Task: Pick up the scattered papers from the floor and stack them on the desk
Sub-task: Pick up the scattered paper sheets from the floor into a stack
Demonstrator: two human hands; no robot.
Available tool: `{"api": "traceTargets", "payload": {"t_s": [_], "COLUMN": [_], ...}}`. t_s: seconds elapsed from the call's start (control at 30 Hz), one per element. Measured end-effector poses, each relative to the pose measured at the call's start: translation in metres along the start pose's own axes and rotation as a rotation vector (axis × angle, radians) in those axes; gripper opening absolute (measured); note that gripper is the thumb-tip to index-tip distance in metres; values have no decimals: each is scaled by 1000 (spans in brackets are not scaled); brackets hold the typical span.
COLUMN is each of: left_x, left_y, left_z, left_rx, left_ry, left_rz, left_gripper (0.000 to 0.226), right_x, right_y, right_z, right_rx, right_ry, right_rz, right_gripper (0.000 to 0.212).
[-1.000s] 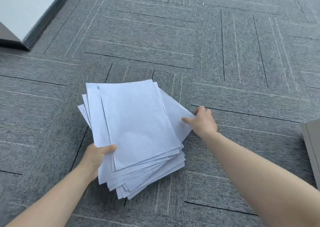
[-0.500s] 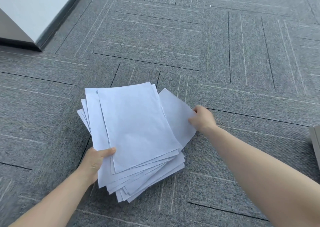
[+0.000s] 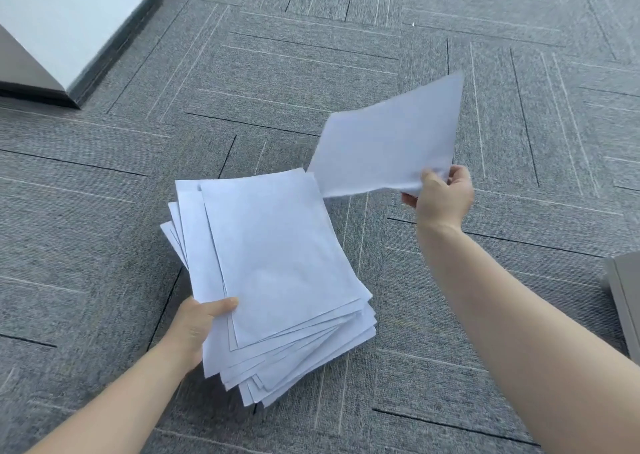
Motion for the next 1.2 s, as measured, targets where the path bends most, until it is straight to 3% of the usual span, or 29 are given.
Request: {"api": "traceTargets", "payload": {"t_s": [0.13, 0.27, 0.47, 0.6, 0.7, 0.77, 0.83, 0.9, 1.07, 1.2], "left_x": [5, 10, 15, 16, 19, 20, 21, 24, 34, 31], "left_y": [2, 4, 7, 6, 3, 3, 3, 2, 2, 6], "left_z": [1, 2, 3, 3, 0, 0, 0, 1, 2, 8], "left_rx": [-23, -32, -50, -46, -52, -67, -78, -34, 13, 12], "left_ry": [-15, -25, -32, -26, -33, -39, -21, 0, -25, -61], "left_rz": [-28, -62, -54, -45, -81, -128, -163, -132, -85, -72], "left_gripper": [29, 30, 28, 20, 23, 25, 41, 58, 33, 30], "right_x": [1, -7, -7, -1, 1, 2, 3, 4, 2, -5], "right_y": [-8, -33, -94, -118, -134, -137, -138, -139, -140, -125], "right_z": [-24, -58, -116, -149, -164, -171, -179, -187, -196, -184], "right_rx": [170, 331, 567, 638, 740, 794, 859, 937, 1082, 1100], "right_ry": [20, 43, 226, 382, 391, 409, 460, 530, 825, 1007], "right_rz": [233, 285, 9, -117, -119, -127, -172, -237, -480, -668], "right_gripper": [16, 17, 17, 3, 20, 17, 9, 16, 31, 35]}}
Point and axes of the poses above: each hand's wrist, its own z-axis towards the middle knuckle, its own x-axis out of the palm, y = z × x, the point moved 3 cm from there along z, towards the middle knuckle, and after that the axes turned 4 degrees about z, right-handed, at the moved point
